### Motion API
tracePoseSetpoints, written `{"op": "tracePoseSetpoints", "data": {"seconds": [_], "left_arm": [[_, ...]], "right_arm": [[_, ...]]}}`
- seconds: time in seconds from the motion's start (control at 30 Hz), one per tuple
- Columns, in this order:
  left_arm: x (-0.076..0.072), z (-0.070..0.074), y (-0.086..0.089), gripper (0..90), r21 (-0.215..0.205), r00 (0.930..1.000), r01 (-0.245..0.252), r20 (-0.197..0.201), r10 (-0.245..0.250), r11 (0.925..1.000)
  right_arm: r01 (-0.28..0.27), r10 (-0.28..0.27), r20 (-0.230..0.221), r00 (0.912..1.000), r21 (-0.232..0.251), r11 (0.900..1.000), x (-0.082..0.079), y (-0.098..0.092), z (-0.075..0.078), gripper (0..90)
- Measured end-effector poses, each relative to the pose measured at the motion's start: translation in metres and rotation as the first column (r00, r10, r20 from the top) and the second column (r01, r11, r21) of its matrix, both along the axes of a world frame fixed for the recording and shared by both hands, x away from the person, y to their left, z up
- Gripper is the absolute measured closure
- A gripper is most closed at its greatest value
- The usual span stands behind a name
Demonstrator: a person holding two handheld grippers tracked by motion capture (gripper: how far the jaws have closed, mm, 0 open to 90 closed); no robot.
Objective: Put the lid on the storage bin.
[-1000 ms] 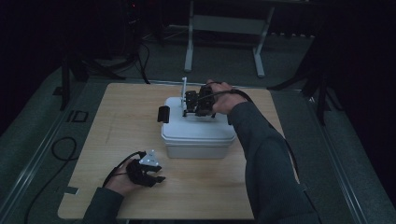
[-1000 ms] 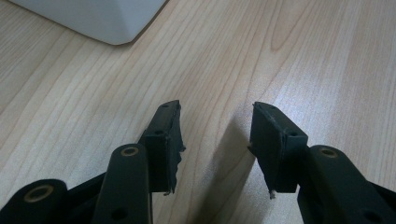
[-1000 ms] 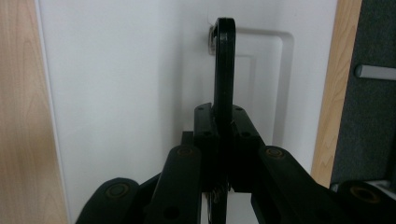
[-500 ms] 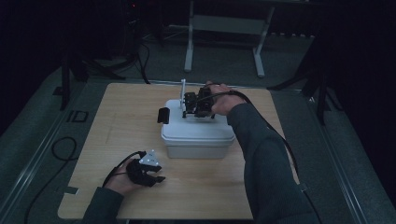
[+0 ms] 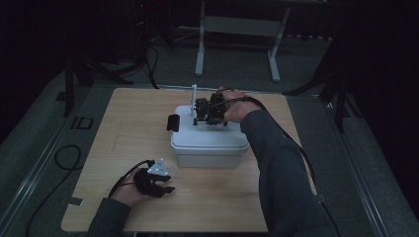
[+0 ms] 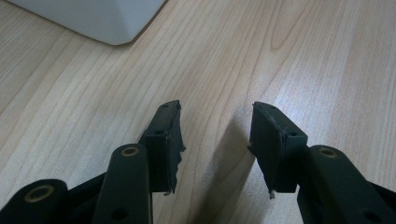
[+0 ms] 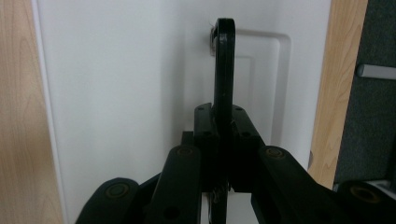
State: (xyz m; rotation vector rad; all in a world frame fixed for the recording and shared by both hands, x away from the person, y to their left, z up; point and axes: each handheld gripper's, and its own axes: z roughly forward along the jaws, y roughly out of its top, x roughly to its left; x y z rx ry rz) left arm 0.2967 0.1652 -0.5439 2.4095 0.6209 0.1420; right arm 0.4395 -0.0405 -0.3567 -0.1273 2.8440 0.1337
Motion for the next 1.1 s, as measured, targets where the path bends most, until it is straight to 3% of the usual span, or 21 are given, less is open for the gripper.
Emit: {"op": "tracePoseSetpoints", "data": {"seconds": [1.0,1.1], "left_arm": [[-0.0008,0.0,-0.0005,53.1,0.004,1.0,0.001,0.004,-0.001,1.0],[-0.0008,0.0,-0.0005,53.1,0.003,1.0,0.001,0.004,-0.001,1.0]], "right_arm": [[0.006,-0.006,-0.009,0.9999,0.011,1.0,-0.0005,-0.0023,-0.0049,83.7],[0.01,-0.01,-0.011,0.9999,0.017,1.0,-0.0008,-0.0026,-0.0057,78.9]]}}
